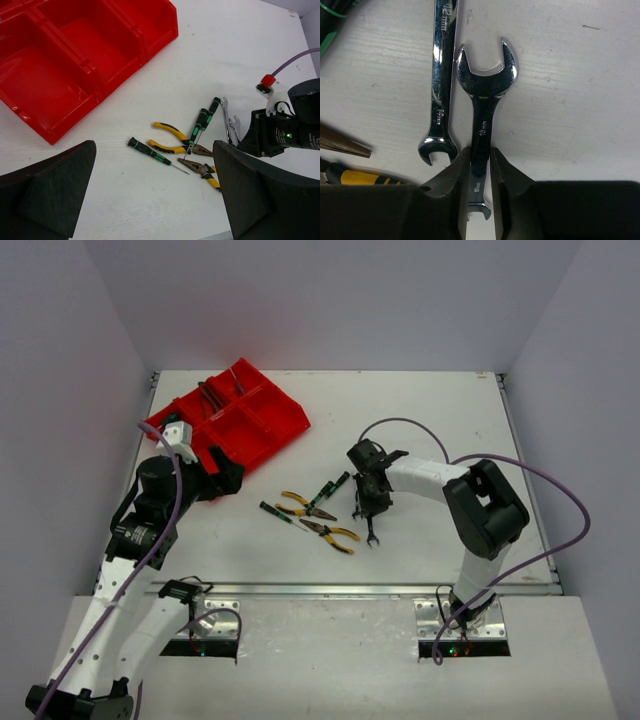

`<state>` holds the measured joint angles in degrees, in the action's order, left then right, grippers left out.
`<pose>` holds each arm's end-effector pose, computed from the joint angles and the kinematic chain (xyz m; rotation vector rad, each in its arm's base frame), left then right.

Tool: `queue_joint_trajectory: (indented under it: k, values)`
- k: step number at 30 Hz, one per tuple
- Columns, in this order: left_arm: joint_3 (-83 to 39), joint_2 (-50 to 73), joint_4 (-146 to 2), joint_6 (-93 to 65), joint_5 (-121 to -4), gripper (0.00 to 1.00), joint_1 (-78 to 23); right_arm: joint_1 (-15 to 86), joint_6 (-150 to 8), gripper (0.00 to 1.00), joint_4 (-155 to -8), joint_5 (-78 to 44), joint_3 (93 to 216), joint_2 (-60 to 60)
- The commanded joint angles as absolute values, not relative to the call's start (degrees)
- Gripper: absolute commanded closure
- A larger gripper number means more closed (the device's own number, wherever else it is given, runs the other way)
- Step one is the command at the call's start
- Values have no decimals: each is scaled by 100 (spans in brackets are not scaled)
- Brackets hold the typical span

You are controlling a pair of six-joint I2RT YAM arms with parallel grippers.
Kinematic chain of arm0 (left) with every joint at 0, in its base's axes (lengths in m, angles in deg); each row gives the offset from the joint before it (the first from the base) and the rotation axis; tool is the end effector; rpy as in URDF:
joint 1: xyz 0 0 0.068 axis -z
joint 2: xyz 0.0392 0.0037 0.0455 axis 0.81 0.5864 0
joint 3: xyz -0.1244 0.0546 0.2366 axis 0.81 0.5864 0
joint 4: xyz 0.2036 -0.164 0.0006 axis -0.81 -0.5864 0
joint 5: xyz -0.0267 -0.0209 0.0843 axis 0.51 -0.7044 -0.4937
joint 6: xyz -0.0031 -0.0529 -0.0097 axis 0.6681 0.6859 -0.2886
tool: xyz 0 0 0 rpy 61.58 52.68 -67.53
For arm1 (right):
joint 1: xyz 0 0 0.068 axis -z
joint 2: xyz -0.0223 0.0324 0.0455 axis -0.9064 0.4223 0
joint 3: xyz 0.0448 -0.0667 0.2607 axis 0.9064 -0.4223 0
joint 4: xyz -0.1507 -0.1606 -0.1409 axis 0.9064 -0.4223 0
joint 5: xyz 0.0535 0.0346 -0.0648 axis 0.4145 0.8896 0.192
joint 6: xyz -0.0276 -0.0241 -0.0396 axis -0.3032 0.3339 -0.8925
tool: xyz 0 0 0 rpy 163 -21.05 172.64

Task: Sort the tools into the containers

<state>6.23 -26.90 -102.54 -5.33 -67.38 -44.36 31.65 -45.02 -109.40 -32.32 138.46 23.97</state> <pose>0.1437 -0.0266 0.3211 -0.1344 1.9607 -0.3950 0.2810 0.1793 0.1316 0.0170 2.8318 0.0595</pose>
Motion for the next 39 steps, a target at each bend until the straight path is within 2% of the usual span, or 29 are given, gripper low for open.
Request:
queue_joint_trajectory:
  k: [1, 4, 6, 15, 17, 25, 34, 39]
  values:
    - [635, -2818, -9970, -578, -6654, 0, -4425, 3222, -4488, 84, -10537, -3470, 13543, 2842]
    - [641, -2839, -9963, -578, -6631, 0, -4425, 3215, -4509, 97, -10593, -3598, 13514, 2784]
    - [634, -2822, -9959, -578, -6621, 0, -4425, 3211, -4499, 100, -10628, -3683, 13469, 2686]
    - [642, -2640, -9878, -383, -6245, 0, -4425, 3206, -4649, 100, -10462, -3608, 13081, 1676]
    - [774, -2607, -9693, -143, -5807, 0, -4425, 3206, -4674, 100, -10494, -3617, 13055, 1503]
    - [2196, -2304, -7488, 1532, -4027, 0, -4409, 3206, -4831, 100, -10295, -3455, 12725, 862]
    - [2926, -2065, -5787, 2291, -4046, 0, -4046, 3197, -4933, 100, -9993, -3130, 12449, 230]
    - [2999, -1662, -5042, 2606, -4707, 0, -3150, 3137, -4998, 100, -9712, -2540, 12286, -277]
